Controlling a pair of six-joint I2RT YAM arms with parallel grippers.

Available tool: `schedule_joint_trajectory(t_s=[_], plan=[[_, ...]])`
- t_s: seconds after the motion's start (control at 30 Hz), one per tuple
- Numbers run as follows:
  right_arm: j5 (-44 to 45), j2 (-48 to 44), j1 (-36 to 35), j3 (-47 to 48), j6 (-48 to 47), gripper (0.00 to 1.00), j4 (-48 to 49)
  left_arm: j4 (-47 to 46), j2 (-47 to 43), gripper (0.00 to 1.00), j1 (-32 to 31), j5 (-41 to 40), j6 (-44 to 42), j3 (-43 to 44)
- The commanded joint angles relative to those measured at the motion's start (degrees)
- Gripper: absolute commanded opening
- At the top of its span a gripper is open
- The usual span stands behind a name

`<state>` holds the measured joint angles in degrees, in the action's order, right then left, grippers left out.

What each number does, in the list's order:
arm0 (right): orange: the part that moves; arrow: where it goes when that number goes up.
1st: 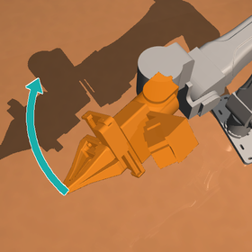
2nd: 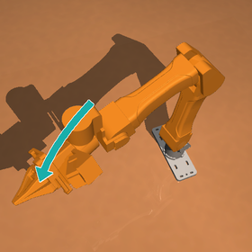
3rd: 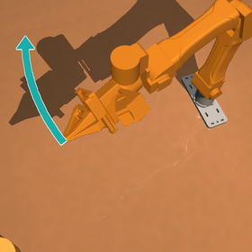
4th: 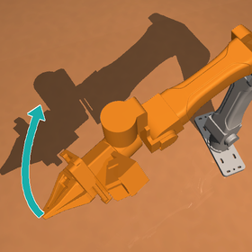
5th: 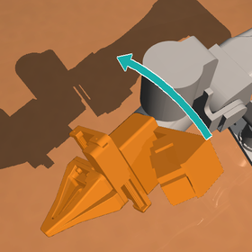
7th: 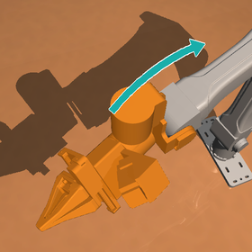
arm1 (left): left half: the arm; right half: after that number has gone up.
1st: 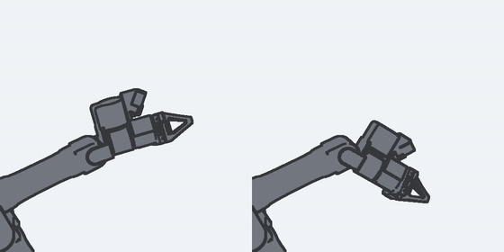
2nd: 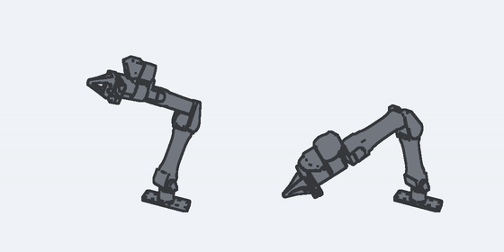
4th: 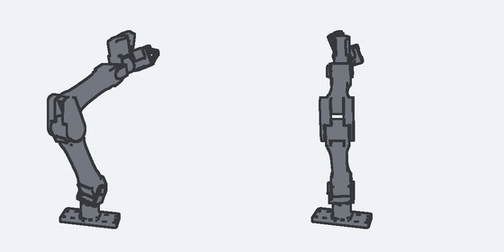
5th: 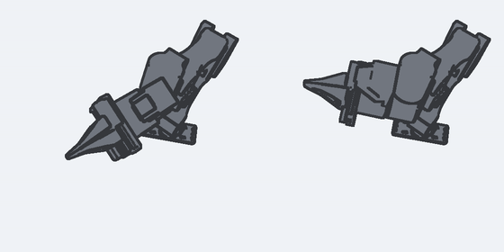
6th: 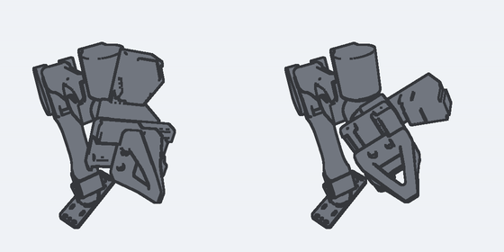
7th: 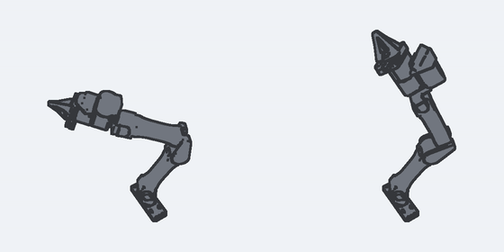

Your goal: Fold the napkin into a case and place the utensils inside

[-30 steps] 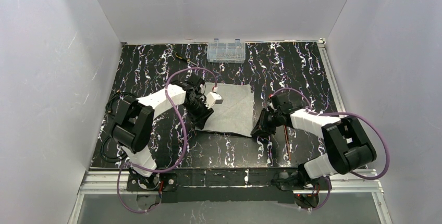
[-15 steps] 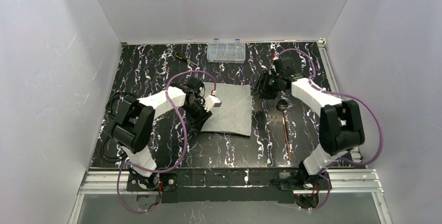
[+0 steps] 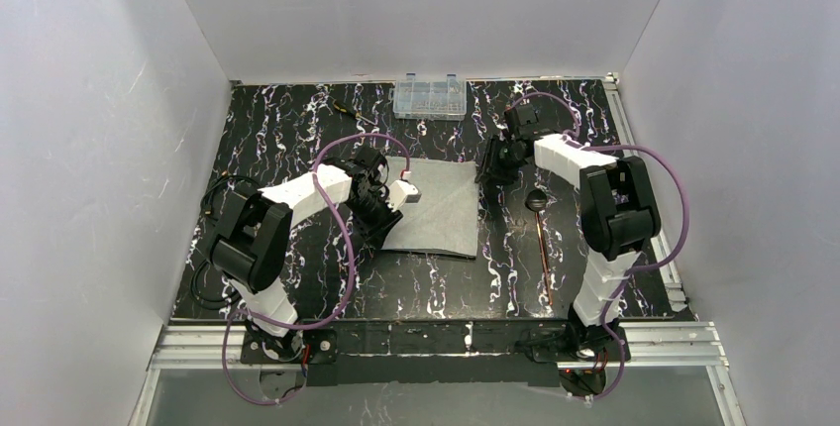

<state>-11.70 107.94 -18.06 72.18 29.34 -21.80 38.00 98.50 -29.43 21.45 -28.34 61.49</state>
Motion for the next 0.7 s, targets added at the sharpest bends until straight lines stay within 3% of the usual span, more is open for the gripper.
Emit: schedule_joint_trajectory(t_s=[0.0,0.13,0.67], plan=[[-1.3,1.2,0.0,2.3,-0.2,0.44,2.7,2.1,-2.4,0.29,0.0,1.2,-0.6,0.8],[-3.1,2.0,0.0,1.8,0.3,0.49,3.9,2.2,-2.4,0.29,0.0,1.1,-0.8,0.3],[-2.4,1.2,0.2,3.4,-0.5,0.43,2.6,1.5,-2.4,0.27,-0.1,-0.1,-1.6,-1.0]])
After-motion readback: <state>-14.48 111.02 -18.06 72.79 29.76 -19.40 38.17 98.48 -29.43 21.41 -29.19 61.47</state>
